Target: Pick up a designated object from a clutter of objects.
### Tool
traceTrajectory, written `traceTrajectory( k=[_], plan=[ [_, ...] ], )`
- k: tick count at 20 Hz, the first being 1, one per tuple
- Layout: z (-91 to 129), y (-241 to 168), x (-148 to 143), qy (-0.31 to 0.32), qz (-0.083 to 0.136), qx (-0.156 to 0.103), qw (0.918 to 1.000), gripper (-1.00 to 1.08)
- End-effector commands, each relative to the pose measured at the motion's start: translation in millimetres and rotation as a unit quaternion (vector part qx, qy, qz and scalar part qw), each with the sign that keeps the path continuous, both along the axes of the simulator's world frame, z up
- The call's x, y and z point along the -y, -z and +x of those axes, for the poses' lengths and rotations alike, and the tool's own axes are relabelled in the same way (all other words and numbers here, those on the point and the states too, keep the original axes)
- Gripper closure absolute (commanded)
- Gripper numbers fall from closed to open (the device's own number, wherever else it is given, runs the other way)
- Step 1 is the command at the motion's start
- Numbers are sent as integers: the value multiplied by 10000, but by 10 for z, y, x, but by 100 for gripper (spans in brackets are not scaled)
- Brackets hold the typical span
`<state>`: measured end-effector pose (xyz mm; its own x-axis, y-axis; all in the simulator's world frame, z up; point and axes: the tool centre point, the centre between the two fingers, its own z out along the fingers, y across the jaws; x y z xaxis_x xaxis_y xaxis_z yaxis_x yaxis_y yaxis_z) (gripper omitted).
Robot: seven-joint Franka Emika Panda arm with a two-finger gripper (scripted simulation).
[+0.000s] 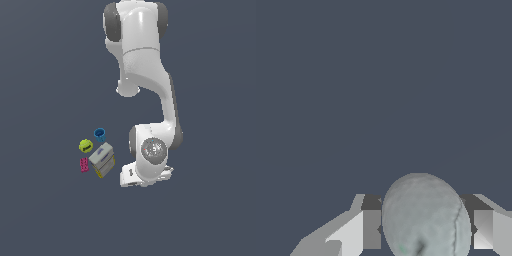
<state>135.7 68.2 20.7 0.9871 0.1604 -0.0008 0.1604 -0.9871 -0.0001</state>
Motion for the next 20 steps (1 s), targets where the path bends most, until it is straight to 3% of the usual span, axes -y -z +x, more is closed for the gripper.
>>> traceTrajectory(
  k=[1,11,20],
  plan=[
    [2,-1,0,0,0,3,10000,108],
    [-12,-66,-12,0,0,3,10000,108],
    [-106,-522,-102,0,0,3,10000,108]
  ],
)
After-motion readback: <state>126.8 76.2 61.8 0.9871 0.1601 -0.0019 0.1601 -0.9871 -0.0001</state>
